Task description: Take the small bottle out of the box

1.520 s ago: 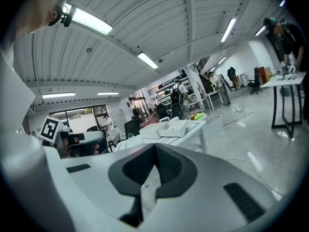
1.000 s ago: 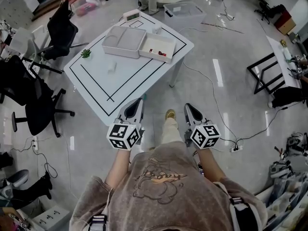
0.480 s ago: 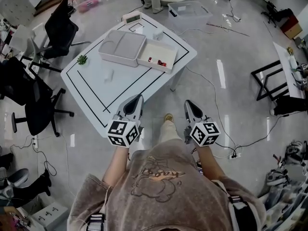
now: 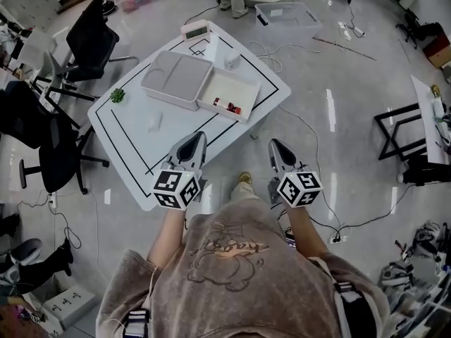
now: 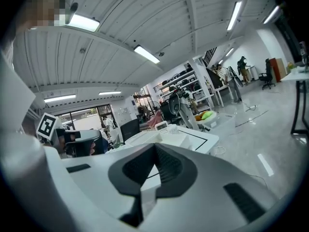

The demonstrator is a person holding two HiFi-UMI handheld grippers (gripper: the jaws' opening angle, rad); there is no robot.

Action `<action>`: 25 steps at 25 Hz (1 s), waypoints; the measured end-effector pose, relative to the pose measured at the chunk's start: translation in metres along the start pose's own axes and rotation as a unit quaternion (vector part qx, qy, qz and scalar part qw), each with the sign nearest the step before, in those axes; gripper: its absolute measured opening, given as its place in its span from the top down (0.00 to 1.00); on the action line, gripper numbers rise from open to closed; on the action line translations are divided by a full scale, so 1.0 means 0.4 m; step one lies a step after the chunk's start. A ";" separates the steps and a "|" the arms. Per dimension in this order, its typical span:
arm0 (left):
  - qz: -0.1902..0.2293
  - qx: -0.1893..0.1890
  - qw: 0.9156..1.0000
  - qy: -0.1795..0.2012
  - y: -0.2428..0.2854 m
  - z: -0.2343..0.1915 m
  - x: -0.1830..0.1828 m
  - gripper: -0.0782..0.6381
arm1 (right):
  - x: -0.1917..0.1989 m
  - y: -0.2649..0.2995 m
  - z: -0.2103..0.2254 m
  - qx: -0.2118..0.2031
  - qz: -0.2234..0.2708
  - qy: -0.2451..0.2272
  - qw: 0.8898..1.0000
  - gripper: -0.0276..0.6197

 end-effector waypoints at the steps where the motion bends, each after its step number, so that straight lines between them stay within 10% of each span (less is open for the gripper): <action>1: 0.000 -0.003 1.000 0.000 0.016 -0.002 -0.006 0.88 | -0.013 0.013 0.012 -0.002 -0.001 0.000 1.000 0.96; 25: 0.009 -0.068 0.998 -0.009 0.278 -0.069 -0.061 0.88 | -0.177 0.284 0.169 -0.076 -0.036 -0.008 0.996 0.96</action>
Point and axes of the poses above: the fingertips, and each gripper's own axes: y forward along the fingers, z to its right, x out of its underside, the point moved 9 cm from there along -y, backward along the fingers, and after that the axes turned 10 degrees about y, right-handed, at the moved point
